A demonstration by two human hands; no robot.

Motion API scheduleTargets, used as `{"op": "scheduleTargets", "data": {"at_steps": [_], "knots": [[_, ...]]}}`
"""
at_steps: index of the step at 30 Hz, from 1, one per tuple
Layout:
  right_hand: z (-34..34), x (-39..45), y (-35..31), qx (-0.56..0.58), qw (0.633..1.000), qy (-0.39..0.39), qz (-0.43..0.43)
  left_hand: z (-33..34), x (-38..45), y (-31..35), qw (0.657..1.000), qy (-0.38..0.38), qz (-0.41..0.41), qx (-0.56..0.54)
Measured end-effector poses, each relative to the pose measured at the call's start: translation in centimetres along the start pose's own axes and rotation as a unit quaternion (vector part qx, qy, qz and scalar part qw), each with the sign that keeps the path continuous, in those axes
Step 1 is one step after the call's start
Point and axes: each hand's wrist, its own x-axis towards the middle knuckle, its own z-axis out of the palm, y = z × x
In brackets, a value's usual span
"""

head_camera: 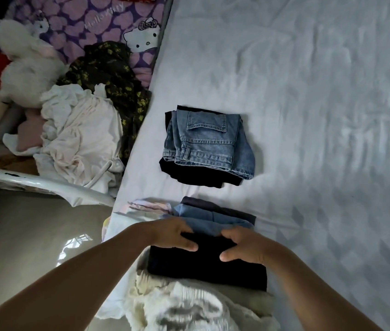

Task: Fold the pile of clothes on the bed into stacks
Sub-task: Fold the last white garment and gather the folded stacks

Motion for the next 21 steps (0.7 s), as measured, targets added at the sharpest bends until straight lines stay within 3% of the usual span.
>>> {"op": "scheduleTargets", "data": {"at_steps": [2,5,7,10,13,16,18,21], "knots": [[0.0,0.3,0.2,0.008,0.999,0.029,0.012,0.0,0.5,-0.1,0.997,0.055,-0.028,0.034],[0.2,0.6,0.0,-0.105,0.978,0.179,-0.005,0.4,1.4,-0.4,0.960,0.198,-0.036,0.195],[0.4,0.2,-0.3,-0.131,0.963,0.233,-0.039,0.7,1.1,-0.5,0.956,0.215,-0.001,0.201],[0.4,-1.7,-1.4,-0.109,0.963,0.227,-0.092,1.5,-0.8,-1.4,0.957,0.245,0.051,0.148],[1.5,-3.4,-1.7,-0.156,0.966,0.171,-0.120,3.8,-3.5,-2.6,0.907,0.324,0.168,0.211],[3.1,-4.1,-0.8,-0.254,0.958,0.066,-0.121,7.1,-5.3,-3.0,0.870,0.293,0.218,0.332],[4.8,-3.3,0.7,-0.360,0.913,0.114,-0.154,8.8,-5.1,-3.5,0.872,0.248,0.186,0.379],[6.3,-1.9,1.9,-0.404,0.900,0.151,-0.071,9.5,-2.9,-4.0,0.898,0.225,0.057,0.375]]}}
